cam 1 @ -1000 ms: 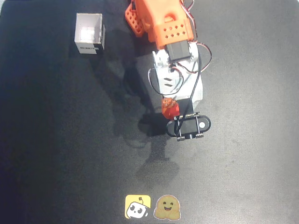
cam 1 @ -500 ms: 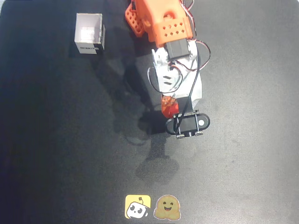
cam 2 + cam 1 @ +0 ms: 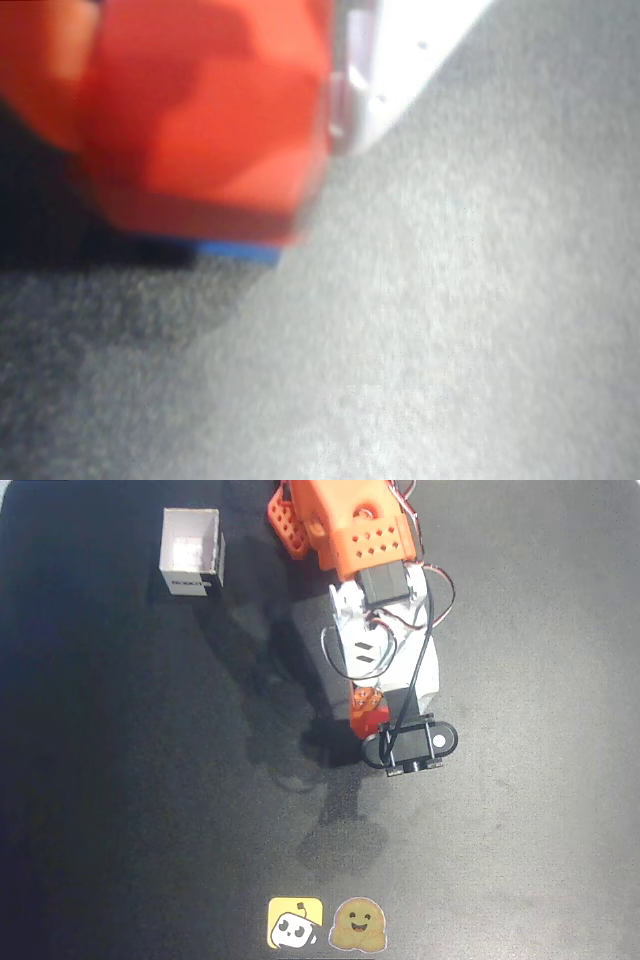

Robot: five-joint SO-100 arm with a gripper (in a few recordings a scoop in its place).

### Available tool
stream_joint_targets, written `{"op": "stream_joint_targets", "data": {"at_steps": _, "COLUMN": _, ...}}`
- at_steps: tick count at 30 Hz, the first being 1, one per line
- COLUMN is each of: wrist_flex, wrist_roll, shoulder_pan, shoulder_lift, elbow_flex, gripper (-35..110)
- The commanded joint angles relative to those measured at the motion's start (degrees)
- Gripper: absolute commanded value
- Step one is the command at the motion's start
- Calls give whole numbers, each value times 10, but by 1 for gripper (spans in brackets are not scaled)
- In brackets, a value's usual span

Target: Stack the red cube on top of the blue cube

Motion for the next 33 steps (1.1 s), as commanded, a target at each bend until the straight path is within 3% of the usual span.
{"op": "stream_joint_targets", "data": {"at_steps": 1, "wrist_flex": -13, "wrist_roll": 0, "shoulder_pan": -5, "shoulder_lift": 18, "elbow_flex": 2, "gripper": 19}}
{"op": "stream_joint_targets", "data": {"at_steps": 16, "wrist_flex": -18, "wrist_roll": -10, "shoulder_pan": -6, "shoulder_lift": 45, "elbow_flex": -14, "gripper": 29}}
{"op": "stream_joint_targets", "data": {"at_steps": 24, "wrist_flex": -6, "wrist_roll": -97, "shoulder_pan": 21, "shoulder_lift": 185, "elbow_flex": 8, "gripper": 31}}
{"op": "stream_joint_targets", "data": {"at_steps": 30, "wrist_flex": 58, "wrist_roll": -140, "shoulder_pan": 58, "shoulder_lift": 301, "elbow_flex": 30, "gripper": 0}}
{"op": "stream_joint_targets", "data": {"at_steps": 33, "wrist_flex": 90, "wrist_roll": -142, "shoulder_pan": 76, "shoulder_lift": 344, "elbow_flex": 62, "gripper": 0}}
